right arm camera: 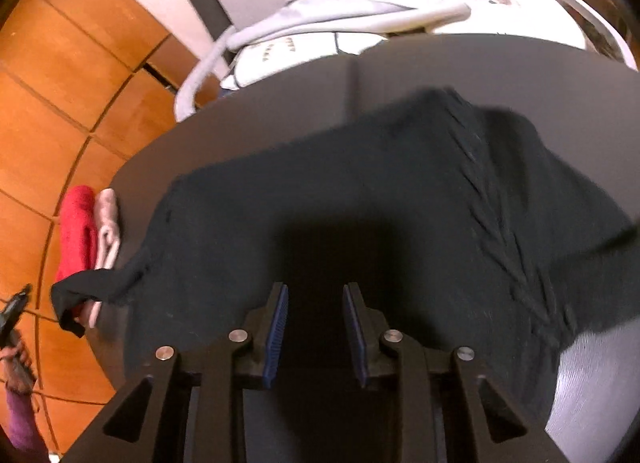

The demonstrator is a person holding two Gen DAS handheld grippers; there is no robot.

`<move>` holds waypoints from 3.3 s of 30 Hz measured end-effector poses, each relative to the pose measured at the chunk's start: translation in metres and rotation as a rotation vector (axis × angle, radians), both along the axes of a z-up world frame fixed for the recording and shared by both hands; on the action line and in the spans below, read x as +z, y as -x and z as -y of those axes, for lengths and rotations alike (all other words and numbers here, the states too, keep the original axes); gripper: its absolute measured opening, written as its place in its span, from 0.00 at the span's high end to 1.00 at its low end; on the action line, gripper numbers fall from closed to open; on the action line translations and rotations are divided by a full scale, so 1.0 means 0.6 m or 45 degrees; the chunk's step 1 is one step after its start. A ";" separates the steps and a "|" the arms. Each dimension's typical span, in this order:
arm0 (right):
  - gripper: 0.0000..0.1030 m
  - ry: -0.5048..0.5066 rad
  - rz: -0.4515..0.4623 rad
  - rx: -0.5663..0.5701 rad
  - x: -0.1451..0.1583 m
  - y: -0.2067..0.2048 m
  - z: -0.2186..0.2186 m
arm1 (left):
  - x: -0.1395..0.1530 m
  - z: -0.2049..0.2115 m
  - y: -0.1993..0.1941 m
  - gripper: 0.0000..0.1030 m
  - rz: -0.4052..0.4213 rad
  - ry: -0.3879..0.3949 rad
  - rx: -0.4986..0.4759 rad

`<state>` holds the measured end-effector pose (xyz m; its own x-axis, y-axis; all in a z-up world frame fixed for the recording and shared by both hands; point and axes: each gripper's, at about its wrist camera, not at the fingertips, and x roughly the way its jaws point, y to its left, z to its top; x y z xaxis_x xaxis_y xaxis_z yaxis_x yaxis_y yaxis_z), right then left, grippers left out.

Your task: Fold clothes

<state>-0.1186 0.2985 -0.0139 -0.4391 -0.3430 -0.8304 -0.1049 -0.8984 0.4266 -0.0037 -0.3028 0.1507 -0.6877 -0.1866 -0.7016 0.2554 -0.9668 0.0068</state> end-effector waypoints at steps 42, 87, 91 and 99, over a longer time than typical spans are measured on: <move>0.71 0.513 -0.130 -0.185 0.074 0.208 -0.143 | -0.185 -0.521 0.532 0.33 0.392 -0.953 -0.529; 0.76 0.122 -0.122 0.244 -0.011 0.388 0.141 | -0.291 -0.405 0.212 0.20 0.032 -0.580 -0.486; 0.73 0.046 -0.208 0.151 0.038 0.381 0.099 | -0.288 -0.411 0.215 0.18 0.039 -0.560 -0.493; 0.73 -0.079 -0.210 0.180 0.079 0.275 0.042 | -0.217 -0.484 0.265 0.19 -0.066 -0.429 -0.619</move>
<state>-0.2836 0.2736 0.0336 -0.5218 -0.3611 -0.7729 0.0901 -0.9242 0.3710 -0.1625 -0.0125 0.0207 -0.6735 0.3855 -0.6306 -0.2255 -0.9197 -0.3214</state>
